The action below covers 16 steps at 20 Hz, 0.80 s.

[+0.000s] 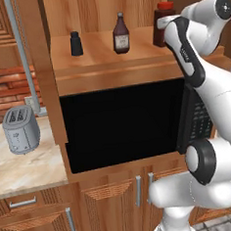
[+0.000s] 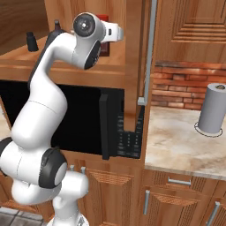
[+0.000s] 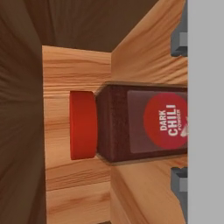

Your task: Collect the paprika, ketchup, and shaker from the cabinet and place them next to the stove.

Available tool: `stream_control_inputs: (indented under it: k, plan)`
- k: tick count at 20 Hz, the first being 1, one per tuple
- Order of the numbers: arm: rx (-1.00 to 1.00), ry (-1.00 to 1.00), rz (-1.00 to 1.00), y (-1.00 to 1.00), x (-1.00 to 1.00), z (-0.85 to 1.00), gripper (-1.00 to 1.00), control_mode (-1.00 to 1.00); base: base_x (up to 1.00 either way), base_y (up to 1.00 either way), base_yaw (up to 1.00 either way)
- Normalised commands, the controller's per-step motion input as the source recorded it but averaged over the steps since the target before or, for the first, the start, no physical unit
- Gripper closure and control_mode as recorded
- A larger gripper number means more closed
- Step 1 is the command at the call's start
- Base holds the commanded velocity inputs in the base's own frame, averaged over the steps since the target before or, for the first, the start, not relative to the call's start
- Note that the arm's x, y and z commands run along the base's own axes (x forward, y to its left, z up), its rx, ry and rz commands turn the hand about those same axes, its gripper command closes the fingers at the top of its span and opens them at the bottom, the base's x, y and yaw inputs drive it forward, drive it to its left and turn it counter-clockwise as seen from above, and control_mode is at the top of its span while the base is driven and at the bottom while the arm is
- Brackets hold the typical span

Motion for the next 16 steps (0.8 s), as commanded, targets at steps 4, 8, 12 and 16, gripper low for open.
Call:
stream_control_inputs:
  k: [4,8,12,16]
  plan:
    - [0.00,0.06,0.00,0.00,0.11,0.00,-1.00,-1.00,0.00,0.00,0.00]
    - [0.00,0.03,0.00,-0.01,0.06,0.00,-1.00,-1.00,0.00,0.00,0.00]
    - [0.00,0.02,0.00,0.00,0.05,0.00,-1.00,-1.00,0.00,0.00,0.00]
    - [0.00,0.02,0.00,0.00,0.03,0.00,-1.00,-1.00,0.00,0.00,0.00]
